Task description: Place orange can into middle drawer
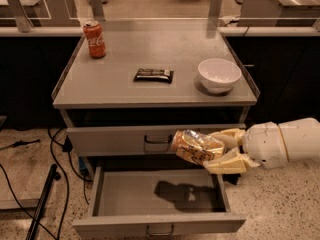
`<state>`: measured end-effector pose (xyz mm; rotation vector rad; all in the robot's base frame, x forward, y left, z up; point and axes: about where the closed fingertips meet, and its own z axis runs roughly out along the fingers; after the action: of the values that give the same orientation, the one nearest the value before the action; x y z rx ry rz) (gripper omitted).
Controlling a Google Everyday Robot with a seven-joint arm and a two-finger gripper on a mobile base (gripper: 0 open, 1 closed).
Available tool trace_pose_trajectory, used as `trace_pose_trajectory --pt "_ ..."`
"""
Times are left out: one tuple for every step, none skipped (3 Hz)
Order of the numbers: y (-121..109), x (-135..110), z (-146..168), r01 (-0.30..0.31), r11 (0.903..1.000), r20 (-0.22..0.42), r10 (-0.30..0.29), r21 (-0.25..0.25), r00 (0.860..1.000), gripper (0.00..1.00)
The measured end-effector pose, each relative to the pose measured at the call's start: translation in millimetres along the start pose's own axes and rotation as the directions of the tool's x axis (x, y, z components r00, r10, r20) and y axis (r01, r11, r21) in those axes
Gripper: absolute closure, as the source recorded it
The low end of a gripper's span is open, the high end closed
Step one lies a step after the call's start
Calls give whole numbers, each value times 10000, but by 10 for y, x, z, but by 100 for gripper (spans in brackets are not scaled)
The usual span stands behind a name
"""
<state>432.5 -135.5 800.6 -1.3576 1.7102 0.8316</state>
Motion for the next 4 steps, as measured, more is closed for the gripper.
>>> trace_pose_trajectory --pt "0 0 0 0 10000 0 0 0 10000 100" --pt "-31 199 96 350 9992 -251 -355 -189 9991 100" --pt "-78 525 359 860 9950 -348 -878 -514 9955 100" --pt "-99 802 704 1378 9874 -141 -1393 -778 9901 100"
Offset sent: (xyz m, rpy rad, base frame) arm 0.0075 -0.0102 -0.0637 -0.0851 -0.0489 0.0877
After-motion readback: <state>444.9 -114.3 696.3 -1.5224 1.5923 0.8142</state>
